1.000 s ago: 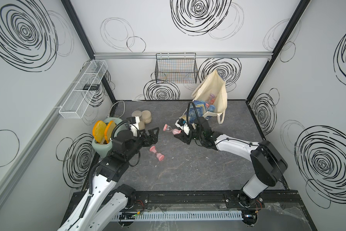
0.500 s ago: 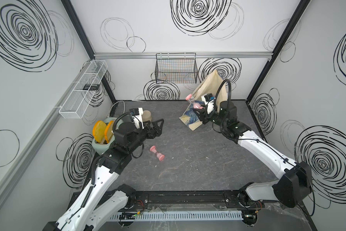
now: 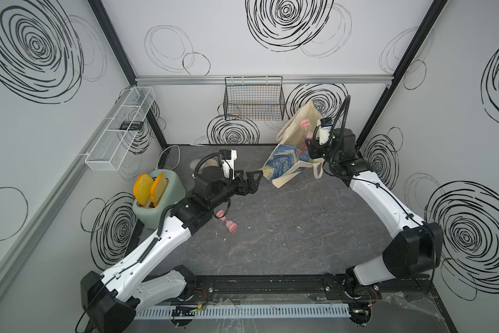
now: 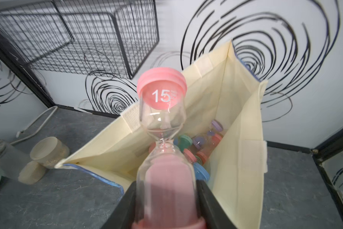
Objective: Put the hourglass into the canvas bag
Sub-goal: Place the hourglass in the canvas bag.
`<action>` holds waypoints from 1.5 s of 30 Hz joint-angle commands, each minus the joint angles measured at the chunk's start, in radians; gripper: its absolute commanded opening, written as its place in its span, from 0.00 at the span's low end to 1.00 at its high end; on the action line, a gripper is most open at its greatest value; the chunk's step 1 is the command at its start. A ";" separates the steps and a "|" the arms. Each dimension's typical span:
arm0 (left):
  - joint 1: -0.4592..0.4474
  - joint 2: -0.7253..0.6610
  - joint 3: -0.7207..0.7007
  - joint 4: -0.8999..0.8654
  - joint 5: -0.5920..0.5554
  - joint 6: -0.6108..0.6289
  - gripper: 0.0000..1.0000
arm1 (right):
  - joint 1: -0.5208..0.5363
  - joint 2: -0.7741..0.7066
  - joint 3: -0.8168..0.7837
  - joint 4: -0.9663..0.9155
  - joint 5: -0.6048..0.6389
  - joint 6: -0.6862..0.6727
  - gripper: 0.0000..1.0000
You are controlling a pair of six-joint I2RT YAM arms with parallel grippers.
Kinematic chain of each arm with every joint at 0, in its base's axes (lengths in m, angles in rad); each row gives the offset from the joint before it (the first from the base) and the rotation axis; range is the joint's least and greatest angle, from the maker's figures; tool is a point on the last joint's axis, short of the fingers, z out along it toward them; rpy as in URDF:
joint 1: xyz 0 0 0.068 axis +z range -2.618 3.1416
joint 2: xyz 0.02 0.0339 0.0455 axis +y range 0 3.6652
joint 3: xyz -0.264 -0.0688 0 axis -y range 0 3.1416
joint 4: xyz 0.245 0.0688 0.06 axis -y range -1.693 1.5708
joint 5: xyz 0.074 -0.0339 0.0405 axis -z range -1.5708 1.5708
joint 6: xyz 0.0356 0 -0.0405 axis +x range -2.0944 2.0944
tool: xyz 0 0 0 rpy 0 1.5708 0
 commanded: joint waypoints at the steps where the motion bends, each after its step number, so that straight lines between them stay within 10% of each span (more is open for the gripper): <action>1: -0.016 0.028 0.040 0.083 -0.002 -0.004 0.96 | -0.019 0.055 0.037 0.003 0.035 0.025 0.21; 21: -0.005 0.086 0.014 0.090 0.007 0.006 0.96 | -0.040 0.461 0.314 -0.082 0.075 -0.021 0.34; 45: 0.050 0.056 0.009 0.076 0.019 -0.001 0.96 | -0.020 0.289 0.238 0.002 0.078 -0.007 0.87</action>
